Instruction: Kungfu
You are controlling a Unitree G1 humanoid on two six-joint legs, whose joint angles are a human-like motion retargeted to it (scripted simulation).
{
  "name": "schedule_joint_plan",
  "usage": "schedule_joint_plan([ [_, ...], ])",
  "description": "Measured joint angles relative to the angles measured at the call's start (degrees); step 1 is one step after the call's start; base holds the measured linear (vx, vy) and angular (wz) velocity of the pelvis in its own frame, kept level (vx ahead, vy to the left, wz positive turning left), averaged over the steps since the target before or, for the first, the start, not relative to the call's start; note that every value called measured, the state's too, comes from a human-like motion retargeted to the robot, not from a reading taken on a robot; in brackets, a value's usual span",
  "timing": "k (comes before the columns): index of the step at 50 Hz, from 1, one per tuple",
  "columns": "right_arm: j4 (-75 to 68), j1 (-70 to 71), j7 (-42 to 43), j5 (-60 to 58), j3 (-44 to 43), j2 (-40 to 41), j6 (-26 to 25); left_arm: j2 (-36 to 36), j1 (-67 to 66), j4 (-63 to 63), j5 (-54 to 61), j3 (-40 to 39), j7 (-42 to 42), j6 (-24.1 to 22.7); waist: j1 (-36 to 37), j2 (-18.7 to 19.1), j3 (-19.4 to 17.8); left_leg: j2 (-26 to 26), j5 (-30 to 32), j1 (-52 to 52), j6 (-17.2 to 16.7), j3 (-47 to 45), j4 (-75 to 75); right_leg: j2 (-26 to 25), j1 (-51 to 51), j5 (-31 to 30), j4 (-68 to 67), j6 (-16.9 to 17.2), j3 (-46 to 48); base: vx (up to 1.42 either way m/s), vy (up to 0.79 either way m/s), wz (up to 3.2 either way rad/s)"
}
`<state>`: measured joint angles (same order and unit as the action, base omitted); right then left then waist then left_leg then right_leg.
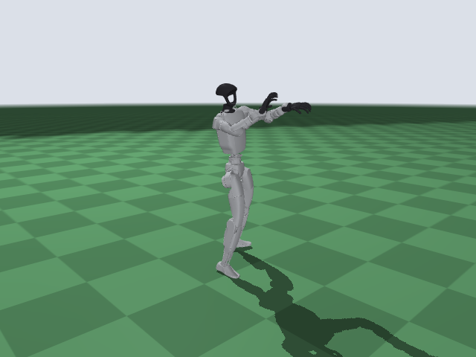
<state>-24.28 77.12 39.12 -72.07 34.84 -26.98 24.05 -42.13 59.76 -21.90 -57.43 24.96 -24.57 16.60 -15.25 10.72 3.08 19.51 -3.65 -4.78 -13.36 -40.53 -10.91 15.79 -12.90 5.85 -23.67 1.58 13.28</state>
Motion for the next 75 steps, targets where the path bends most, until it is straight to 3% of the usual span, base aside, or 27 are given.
schedule_joint_plan([
  [3,-5.3,-5.0,-0.7,1.0,0.9,6.1,3.0,-2.7,-7.6,-0.4,-0.8,0.8,-10.8,-3.2,-1.0,2.5,-2.1,-1.1,0.5,-1.3,-1.5,4.7,0.3,0.2,-6.3,-0.3,-1.7,-1.8,1.4,-0.37,-0.15,-2.83],
  [5,-9.6,-8.9,-0.3,2.4,1.5,10.3,5.1,-4.9,-12.4,-0.7,-1.3,2.2,-18.3,-7.2,-1.1,3.5,-2.4,-3.9,0.4,-1.1,-1.6,9.4,0.6,-0.9,-12.9,0.0,-3.5,-2.1,-3.6,-0.32,-0.04,-2.79],
  [10,-21.0,-21.6,1.6,6.1,2.7,20.7,13.9,-7.6,-23.5,-5.9,-3.1,7.9,-31.1,-19.0,-1.4,6.9,-5.7,-8.3,-3.4,-1.1,-1.6,24.8,-1.0,-8.0,-26.0,-3.5,-6.2,-2.4,-13.6,-0.20,-0.10,-2.75],
  [15,-34.4,-33.5,4.2,11.9,8.8,29.6,21.9,-2.3,-34.4,-19.2,-3.1,14.9,-33.7,-27.2,-3.5,9.2,-10.3,-10.5,-10.3,-1.8,-1.6,36.2,-3.0,-17.1,-34.4,-4.6,-8.1,-1.0,-19.1,-0.11,-0.07,-2.43],
  [19,-38.7,-39.3,2.9,11.6,13.4,30.5,23.6,5.2,-40.5,-32.4,-0.8,18.0,-32.2,-29.4,-8.0,10.2,-16.6,-11.6,-16.0,-1.4,-1.6,35.4,-2.6,-21.9,-40.1,-6.2,-8.6,2.1,-22.8,-0.27,0.06,-1.42],
  [23,-40.6,-45.3,1.1,10.2,14.0,31.3,26.0,11.1,-44.1,-42.1,-3.1,20.1,-33.0,-31.4,-12.9,10.6,-21.2,-9.2,-21.3,-0.3,-1.6,31.5,-0.7,-23.0,-43.1,-5.9,-7.2,3.3,-21.9,-0.24,-0.11,-0.33],
  [30,-40.2,-45.2,-1.9,10.7,14.6,29.2,27.1,15.4,-44.3,-49.0,-2.7,18.6,-34.2,-33.2,-14.0,9.8,-23.7,-10.2,-23.8,3.1,-1.6,32.9,0.9,-19.7,-44.4,-7.6,-5.5,3.6,-21.9,-0.22,-0.04,0.56],
  [35,-39.1,-44.4,-3.0,15.1,12.1,27.0,26.6,15.4,-41.1,-47.8,-1.5,17.5,-31.7,-33.5,-14.6,10.3,-24.3,-7.8,-22.9,5.2,-1.6,34.6,1.2,-13.8,-40.8,-3.5,-5.1,2.0,-16.7,-0.17,-0.13,1.47],
  [41,-38.4,-42.4,-5.1,18.4,6.4,23.9,26.2,17.5,-36.7,-46.1,0.2,13.2,-25.7,-29.8,-15.5,10.0,-25.2,-4.2,-19.8,9.6,-1.6,34.7,-1.9,-5.1,-32.5,5.6,-4.5,3.8,-7.3,-0.16,-0.08,1.92],
  [48,-35.2,-37.8,-16.2,25.0,1.9,17.7,28.7,23.5,-32.4,-46.8,10.5,7.9,-16.5,-23.9,-15.2,8.1,-25.1,-0.1,-18.4,14.1,-1.1,28.2,-6.1,2.5,-21.2,7.7,-0.9,5.3,1.9,-0.08,0.08,1.79],
  [52,-30.4,-36.5,-29.4,33.4,-1.3,14.0,26.7,27.8,-30.8,-48.9,12.1,3.1,-13.5,-23.4,-14.2,5.9,-25.3,-0.1,-18.9,17.0,-1.0,29.9,-9.7,5.0,-14.4,2.5,3.3,5.7,5.1,0.01,0.18,1.30],
  [55,-25.7,-37.3,-34.8,41.3,-4.3,12.3,25.4,30.3,-30.5,-50.1,12.9,-1.7,-10.0,-23.3,-12.9,3.8,-25.1,1.5,-16.5,19.6,-0.5,27.6,-13.8,5.7,-10.3,-2.4,7.0,5.8,4.9,0.08,0.34,1.05],
  [60,-17.6,-40.4,-37.6,58.9,-9.6,9.6,22.7,30.9,-29.1,-51.1,17.2,-6.5,-7.3,-23.5,-9.7,0.7,-24.0,1.5,-19.5,29.1,2.4,30.1,-28.1,7.4,-3.9,-6.0,12.0,6.6,8.5,0.17,0.49,0.97],
  [63,-12.5,-45.3,-36.3,70.8,-12.8,6.9,19.6,31.8,-28.4,-50.8,18.0,-9.6,-8.3,-23.3,-4.9,-0.9,-22.6,-1.1,-23.2,31.8,2.8,33.8,-33.7,8.6,-1.1,-6.1,14.0,6.0,11.3,0.33,0.42,0.47],
  [67,-8.6,-55.9,-40.7,89.6,-20.2,4.8,12.1,32.2,-29.2,-47.2,23.7,-10.8,-9.9,-24.7,2.0,-1.2,-20.0,-4.6,-27.1,34.3,3.8,38.8,-38.7,8.2,3.2,-1.8,17.7,0.3,14.2,0.52,0.73,0.50],
  [70,-8.5,-64.9,-49.0,103.1,-27.9,5.4,4.6,27.8,-32.7,-39.3,33.8,-9.5,-13.5,-27.9,5.2,-0.1,-17.7,-5.5,-28.6,36.1,5.0,41.9,-40.3,5.5,6.9,3.2,21.2,-6.3,17.1,0.45,0.50,0.68],
  [73,-11.1,-71.7,-54.7,114.6,-32.5,8.7,-3.1,21.1,-39.4,-30.5,46.4,-10.1,-18.0,-30.7,7.5,0.4,-15.4,-5.4,-29.1,36.1,6.3,43.0,-38.7,2.1,9.6,3.7,23.7,-14.3,19.6,0.41,0.45,0.51],
  [75,-12.7,-75.0,-57.0,122.6,-33.7,10.2,-6.7,17.5,-44.5,-26.3,56.4,-12.2,-20.4,-30.6,7.9,-0.2,-14.1,-6.4,-28.5,35.4,7.0,43.2,-36.4,0.9,9.9,3.2,23.1,-15.1,17.7,0.35,0.49,0.61],
])
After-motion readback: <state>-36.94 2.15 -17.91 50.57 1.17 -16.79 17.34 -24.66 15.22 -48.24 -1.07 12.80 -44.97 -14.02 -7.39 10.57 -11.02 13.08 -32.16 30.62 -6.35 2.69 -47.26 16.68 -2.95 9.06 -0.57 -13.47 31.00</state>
